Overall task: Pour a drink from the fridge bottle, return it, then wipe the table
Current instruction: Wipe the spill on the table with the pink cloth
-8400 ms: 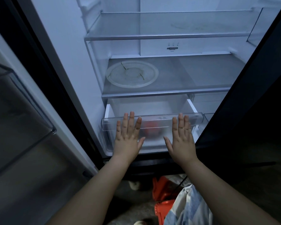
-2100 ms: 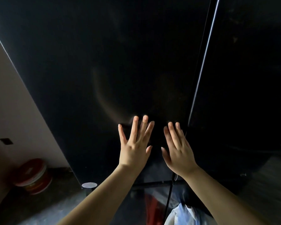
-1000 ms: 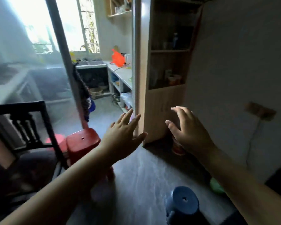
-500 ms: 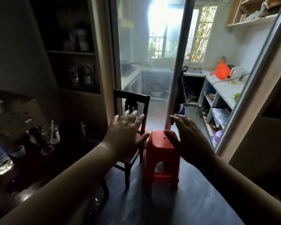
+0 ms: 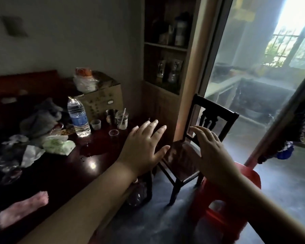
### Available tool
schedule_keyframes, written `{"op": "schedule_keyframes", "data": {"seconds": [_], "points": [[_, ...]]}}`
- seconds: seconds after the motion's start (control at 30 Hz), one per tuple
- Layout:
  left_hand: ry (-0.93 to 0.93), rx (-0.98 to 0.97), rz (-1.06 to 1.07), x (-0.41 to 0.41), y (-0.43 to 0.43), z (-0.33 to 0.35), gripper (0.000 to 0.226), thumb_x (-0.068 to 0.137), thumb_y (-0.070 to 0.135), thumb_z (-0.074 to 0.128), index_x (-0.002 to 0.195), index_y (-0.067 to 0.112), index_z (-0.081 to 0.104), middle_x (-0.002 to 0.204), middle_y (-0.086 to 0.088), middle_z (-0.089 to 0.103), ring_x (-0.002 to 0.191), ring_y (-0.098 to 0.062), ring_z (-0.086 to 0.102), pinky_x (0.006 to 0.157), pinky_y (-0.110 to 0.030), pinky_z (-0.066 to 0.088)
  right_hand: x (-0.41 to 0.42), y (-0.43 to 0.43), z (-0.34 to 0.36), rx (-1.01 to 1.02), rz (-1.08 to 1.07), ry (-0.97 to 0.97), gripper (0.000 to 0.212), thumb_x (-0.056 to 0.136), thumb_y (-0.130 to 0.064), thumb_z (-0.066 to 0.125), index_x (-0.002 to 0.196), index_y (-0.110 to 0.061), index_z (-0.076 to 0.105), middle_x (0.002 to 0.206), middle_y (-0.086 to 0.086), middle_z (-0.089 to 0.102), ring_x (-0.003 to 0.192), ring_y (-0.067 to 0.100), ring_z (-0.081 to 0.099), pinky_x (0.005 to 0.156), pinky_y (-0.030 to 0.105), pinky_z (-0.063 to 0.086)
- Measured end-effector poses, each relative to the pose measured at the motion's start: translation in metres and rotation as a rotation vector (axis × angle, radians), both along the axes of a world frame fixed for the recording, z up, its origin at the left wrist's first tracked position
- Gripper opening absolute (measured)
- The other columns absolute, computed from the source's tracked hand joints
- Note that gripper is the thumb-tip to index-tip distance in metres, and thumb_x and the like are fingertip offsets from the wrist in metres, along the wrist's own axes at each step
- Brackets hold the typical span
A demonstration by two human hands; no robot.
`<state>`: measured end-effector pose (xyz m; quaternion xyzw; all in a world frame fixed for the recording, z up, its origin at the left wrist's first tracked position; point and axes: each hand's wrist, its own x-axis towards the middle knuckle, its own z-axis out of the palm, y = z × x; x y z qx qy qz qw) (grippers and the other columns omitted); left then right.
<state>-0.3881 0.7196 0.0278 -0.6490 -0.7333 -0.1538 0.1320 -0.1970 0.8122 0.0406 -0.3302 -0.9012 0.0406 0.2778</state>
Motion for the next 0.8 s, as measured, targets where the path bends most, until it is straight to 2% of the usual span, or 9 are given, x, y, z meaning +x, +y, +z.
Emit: {"op": "schedule_keyframes", "data": {"seconds": [0.1,0.2,0.37,0.6,0.7,0.8], "points": [[0.003,-0.039,0.119,-0.001,-0.007,-0.016,0.067,0.091,0.059,0.025,0.143,0.020,0.041,0.146,-0.011,0.043,0.136,-0.029,0.038,0.108,-0.048,0.035,-0.015,0.014,-0.016,-0.014,0.102,-0.013,0.071,0.088,-0.060,0.034,0.134,-0.008,0.048,0.135,0.010,0.052,0.127,0.026,0.048,0.103,0.042,0.043],[-0.002,-0.068,0.217,-0.009,-0.020,-0.030,0.067,0.091,0.059,0.023,0.144,0.021,0.040,0.147,-0.011,0.042,0.137,-0.029,0.037,0.108,-0.048,0.033,-0.036,0.020,-0.029,-0.026,0.177,-0.032,0.070,0.088,-0.060,0.034,0.135,-0.009,0.047,0.136,0.008,0.051,0.126,0.026,0.048,0.104,0.041,0.042],[-0.051,-0.114,0.358,-0.033,-0.040,-0.045,0.070,0.089,0.060,0.016,0.148,0.026,0.029,0.154,-0.006,0.029,0.143,-0.024,0.024,0.114,-0.044,0.024,-0.081,0.022,-0.049,-0.066,0.307,-0.071,0.069,0.088,-0.059,0.034,0.138,-0.011,0.043,0.140,0.007,0.047,0.131,0.025,0.044,0.107,0.039,0.040],[-0.091,-0.155,0.492,-0.091,-0.045,-0.087,0.063,0.089,0.055,0.032,0.139,0.020,0.047,0.143,-0.011,0.048,0.131,-0.030,0.045,0.105,-0.049,0.040,-0.159,0.029,-0.081,-0.107,0.419,-0.111,0.070,0.088,-0.057,0.035,0.138,-0.009,0.043,0.140,0.008,0.047,0.131,0.025,0.043,0.109,0.038,0.037],[-0.102,-0.157,0.517,-0.125,-0.037,-0.101,0.063,0.089,0.055,0.032,0.138,0.019,0.048,0.141,-0.012,0.049,0.130,-0.031,0.046,0.102,-0.051,0.042,-0.198,0.039,-0.093,-0.113,0.439,-0.153,0.064,0.091,-0.050,0.045,0.139,-0.008,0.043,0.141,0.008,0.046,0.133,0.024,0.041,0.109,0.035,0.033],[-0.127,-0.152,0.535,-0.162,-0.029,-0.113,0.063,0.089,0.055,0.033,0.137,0.018,0.050,0.139,-0.013,0.051,0.127,-0.032,0.048,0.100,-0.051,0.043,-0.239,0.049,-0.104,-0.116,0.451,-0.189,0.064,0.091,-0.051,0.044,0.140,-0.009,0.041,0.143,0.007,0.044,0.134,0.023,0.039,0.110,0.033,0.031]]}}
